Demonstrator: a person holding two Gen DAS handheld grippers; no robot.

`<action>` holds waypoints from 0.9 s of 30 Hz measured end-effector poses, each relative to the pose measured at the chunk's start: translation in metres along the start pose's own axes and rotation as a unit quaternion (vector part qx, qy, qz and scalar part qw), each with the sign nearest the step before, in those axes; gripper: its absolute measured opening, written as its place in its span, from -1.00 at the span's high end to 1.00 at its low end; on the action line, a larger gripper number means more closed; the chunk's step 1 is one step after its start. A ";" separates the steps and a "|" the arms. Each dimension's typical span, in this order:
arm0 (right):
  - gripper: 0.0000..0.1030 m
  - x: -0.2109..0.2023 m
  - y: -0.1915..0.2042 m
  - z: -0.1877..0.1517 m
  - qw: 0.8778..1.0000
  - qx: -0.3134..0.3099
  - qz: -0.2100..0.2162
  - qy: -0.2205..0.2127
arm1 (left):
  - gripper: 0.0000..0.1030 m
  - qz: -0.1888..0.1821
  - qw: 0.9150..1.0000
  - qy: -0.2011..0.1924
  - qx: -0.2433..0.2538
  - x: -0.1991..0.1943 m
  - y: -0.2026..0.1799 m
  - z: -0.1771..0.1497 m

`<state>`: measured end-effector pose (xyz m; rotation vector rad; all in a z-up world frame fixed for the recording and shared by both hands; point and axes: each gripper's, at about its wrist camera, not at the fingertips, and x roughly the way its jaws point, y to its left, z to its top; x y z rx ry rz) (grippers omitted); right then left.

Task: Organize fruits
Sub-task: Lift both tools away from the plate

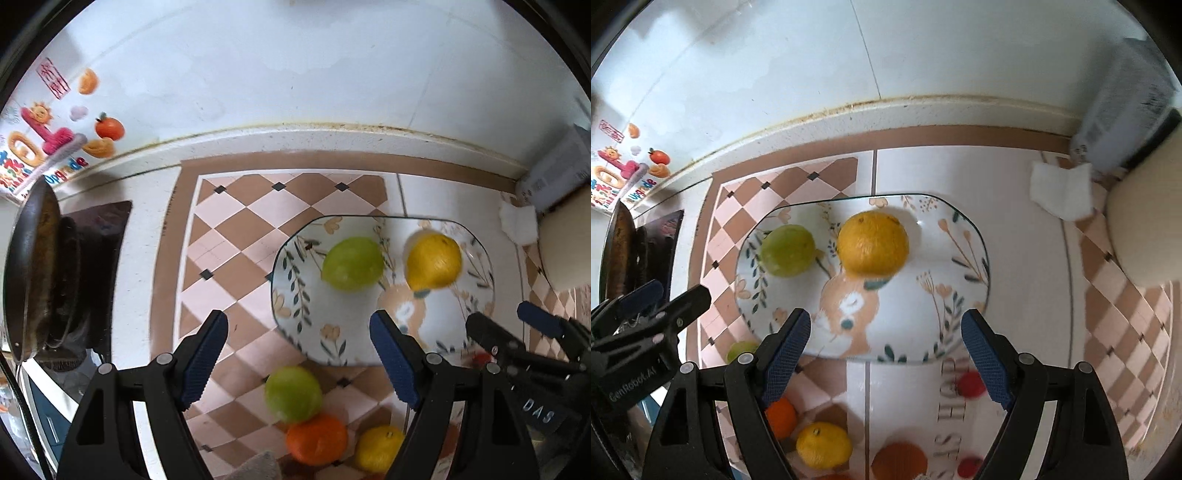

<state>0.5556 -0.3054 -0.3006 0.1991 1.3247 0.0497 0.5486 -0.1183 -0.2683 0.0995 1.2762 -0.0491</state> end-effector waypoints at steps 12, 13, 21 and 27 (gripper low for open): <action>-0.67 -0.090 0.021 -0.074 0.997 0.000 -0.028 -0.071 | -0.52 -0.016 0.996 -0.084 0.009 -0.096 0.016 -0.055; -0.67 -0.097 0.021 -0.081 0.997 0.003 -0.028 -0.075 | -0.52 -0.019 0.996 -0.086 0.008 -0.100 0.017 -0.058; -0.67 -0.140 0.028 -0.121 0.994 0.004 -0.036 -0.105 | -0.52 -0.026 0.995 -0.100 0.011 -0.125 0.018 -0.097; -0.67 -0.157 0.033 -0.139 0.993 0.003 -0.033 -0.116 | -0.52 -0.034 0.994 -0.104 -0.003 -0.136 0.027 -0.118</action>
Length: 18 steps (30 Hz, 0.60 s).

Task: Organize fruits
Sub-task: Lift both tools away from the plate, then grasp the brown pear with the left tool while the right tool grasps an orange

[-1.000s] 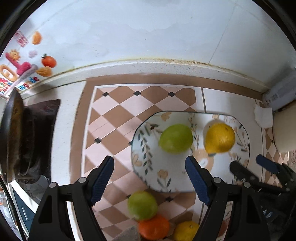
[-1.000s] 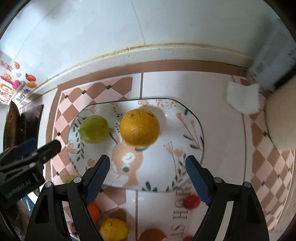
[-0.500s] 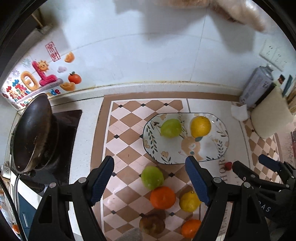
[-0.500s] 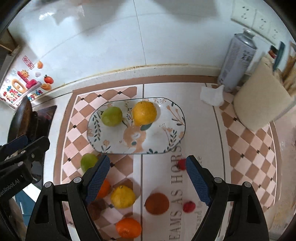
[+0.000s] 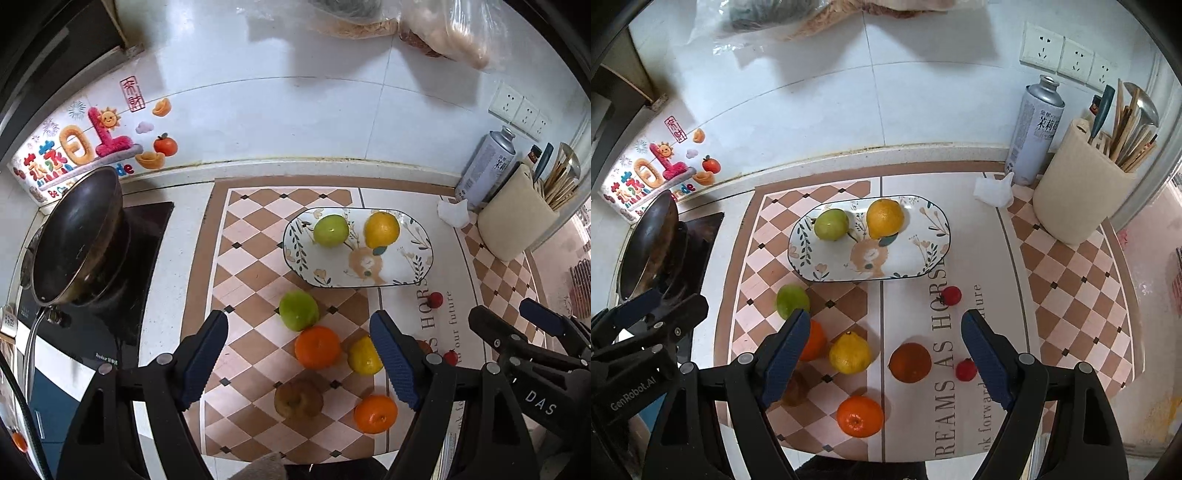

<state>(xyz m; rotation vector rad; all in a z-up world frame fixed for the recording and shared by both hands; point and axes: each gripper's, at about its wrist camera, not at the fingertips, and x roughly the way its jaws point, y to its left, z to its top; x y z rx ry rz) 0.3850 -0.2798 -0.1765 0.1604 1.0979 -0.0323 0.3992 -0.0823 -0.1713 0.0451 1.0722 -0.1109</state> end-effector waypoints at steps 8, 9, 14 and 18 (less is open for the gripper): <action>-0.77 -0.004 -0.011 -0.003 0.999 0.031 0.031 -0.003 | -0.96 -0.015 1.000 0.004 -0.024 -0.001 0.010 -0.001; -0.81 0.001 -0.016 -0.005 0.999 0.038 0.037 0.005 | -0.96 -0.014 1.000 0.007 -0.027 0.002 0.012 -0.002; -0.81 0.040 -0.038 -0.024 0.995 0.062 0.046 0.056 | -0.96 0.000 0.999 0.045 -0.027 0.030 0.020 -0.013; -0.81 0.085 -0.056 -0.047 0.988 0.088 0.058 0.110 | -0.96 0.009 0.994 0.101 -0.026 0.068 0.024 -0.033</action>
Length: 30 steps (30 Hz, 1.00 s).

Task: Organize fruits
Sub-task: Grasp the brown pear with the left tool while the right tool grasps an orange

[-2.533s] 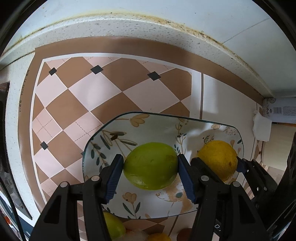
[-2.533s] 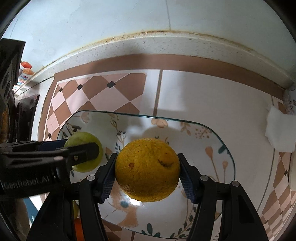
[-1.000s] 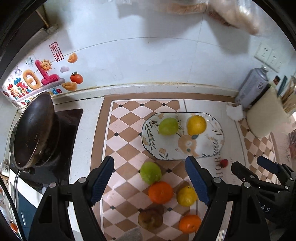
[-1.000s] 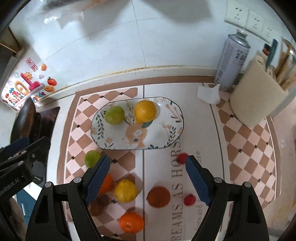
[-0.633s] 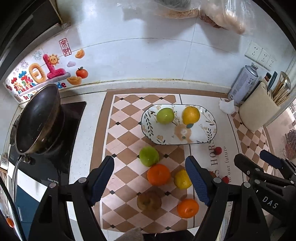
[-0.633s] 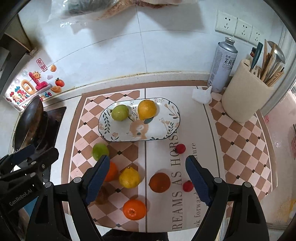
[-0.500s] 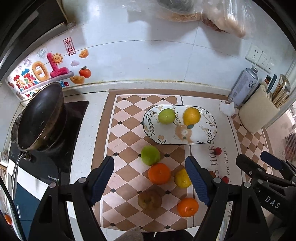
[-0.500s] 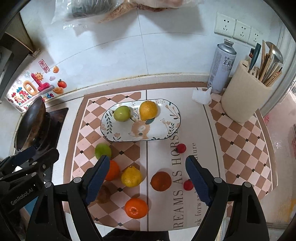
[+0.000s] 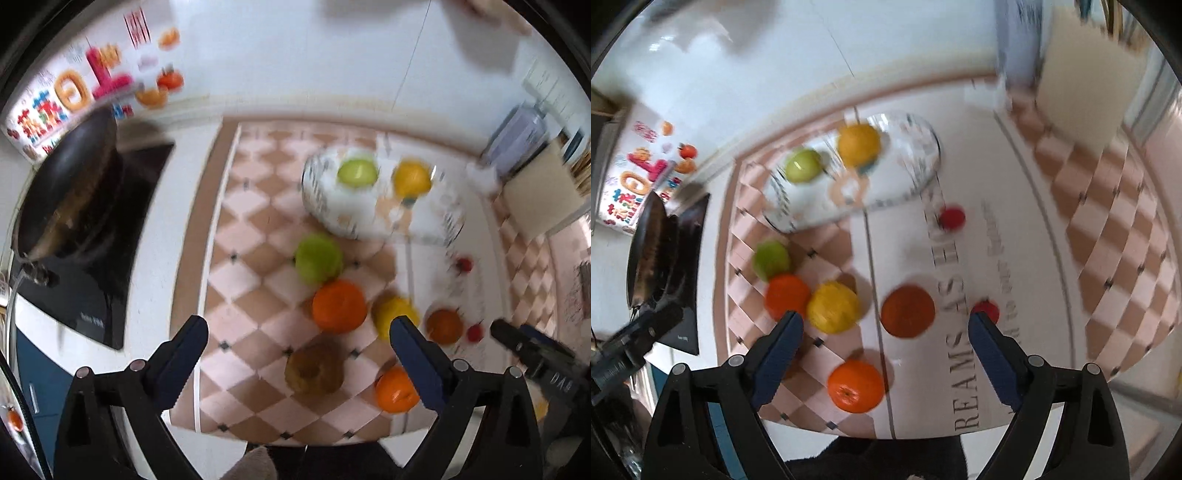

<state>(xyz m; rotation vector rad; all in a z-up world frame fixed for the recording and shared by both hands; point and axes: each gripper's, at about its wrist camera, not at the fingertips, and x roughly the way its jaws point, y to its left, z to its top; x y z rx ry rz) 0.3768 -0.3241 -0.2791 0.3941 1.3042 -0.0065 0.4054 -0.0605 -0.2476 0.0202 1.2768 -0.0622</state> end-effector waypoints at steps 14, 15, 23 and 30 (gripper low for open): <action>-0.80 0.069 0.004 -0.047 0.994 -0.027 0.032 0.104 | -0.95 -0.011 0.988 0.156 0.002 0.116 -0.011 -0.038; -0.80 0.075 0.008 -0.054 0.993 -0.032 0.031 0.113 | -0.95 -0.010 0.987 0.157 0.006 0.118 -0.013 -0.038; -0.68 0.112 0.035 -0.076 0.988 -0.052 0.049 0.140 | -0.94 -0.013 0.985 0.169 0.017 0.127 -0.018 -0.041; -0.28 0.124 0.041 -0.074 0.986 -0.096 0.012 0.133 | -0.94 -0.015 0.984 0.177 0.028 0.131 -0.022 -0.037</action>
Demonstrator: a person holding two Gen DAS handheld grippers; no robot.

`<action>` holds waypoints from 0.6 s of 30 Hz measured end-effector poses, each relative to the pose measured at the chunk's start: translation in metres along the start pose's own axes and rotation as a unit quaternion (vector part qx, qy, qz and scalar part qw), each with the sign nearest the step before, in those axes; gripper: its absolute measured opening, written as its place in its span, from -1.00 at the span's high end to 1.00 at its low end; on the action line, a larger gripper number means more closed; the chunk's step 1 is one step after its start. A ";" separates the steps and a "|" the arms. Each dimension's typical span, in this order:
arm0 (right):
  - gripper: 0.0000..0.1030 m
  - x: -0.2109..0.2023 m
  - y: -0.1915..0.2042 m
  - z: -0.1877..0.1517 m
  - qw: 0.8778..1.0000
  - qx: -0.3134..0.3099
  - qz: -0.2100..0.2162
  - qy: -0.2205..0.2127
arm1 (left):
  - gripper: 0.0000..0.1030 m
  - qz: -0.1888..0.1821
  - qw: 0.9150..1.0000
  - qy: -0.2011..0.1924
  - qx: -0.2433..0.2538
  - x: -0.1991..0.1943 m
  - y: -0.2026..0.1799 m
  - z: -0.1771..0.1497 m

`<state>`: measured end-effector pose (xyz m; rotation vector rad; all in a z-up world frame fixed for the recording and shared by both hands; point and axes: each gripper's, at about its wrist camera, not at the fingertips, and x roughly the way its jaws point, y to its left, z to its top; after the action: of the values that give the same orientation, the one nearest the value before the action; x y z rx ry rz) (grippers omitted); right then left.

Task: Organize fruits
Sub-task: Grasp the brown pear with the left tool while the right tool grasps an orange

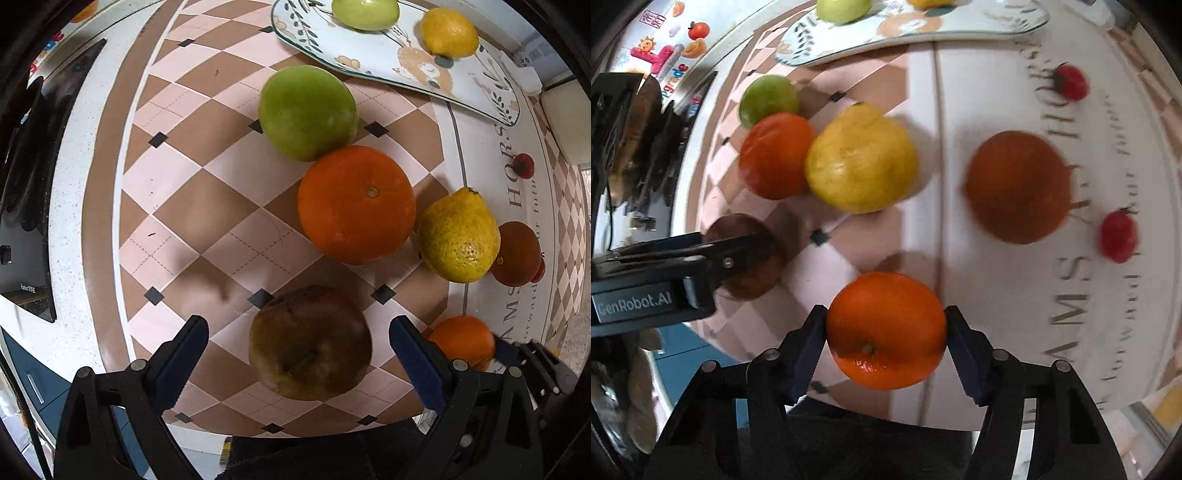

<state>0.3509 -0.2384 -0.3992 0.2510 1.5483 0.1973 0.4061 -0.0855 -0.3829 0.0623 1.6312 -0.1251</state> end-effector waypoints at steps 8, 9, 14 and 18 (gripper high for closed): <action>-0.30 0.001 -0.022 0.005 0.999 0.030 0.027 0.019 | -0.51 0.007 1.000 0.004 0.012 0.015 -0.016 -0.002; -0.30 0.002 -0.021 0.005 0.999 0.028 0.025 0.022 | -0.35 0.012 1.000 0.006 0.013 0.016 -0.017 -0.002; -0.31 0.006 -0.021 0.007 0.999 0.028 0.027 0.032 | -0.24 0.015 1.000 0.005 0.022 0.021 -0.024 -0.005; -0.32 0.007 -0.017 0.009 0.999 0.018 0.021 0.033 | -0.24 0.013 1.000 0.005 0.017 0.023 -0.028 -0.008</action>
<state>0.3598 -0.2535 -0.4104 0.3070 1.6144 0.2129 0.3933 -0.1130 -0.4042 0.1118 1.6382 -0.1328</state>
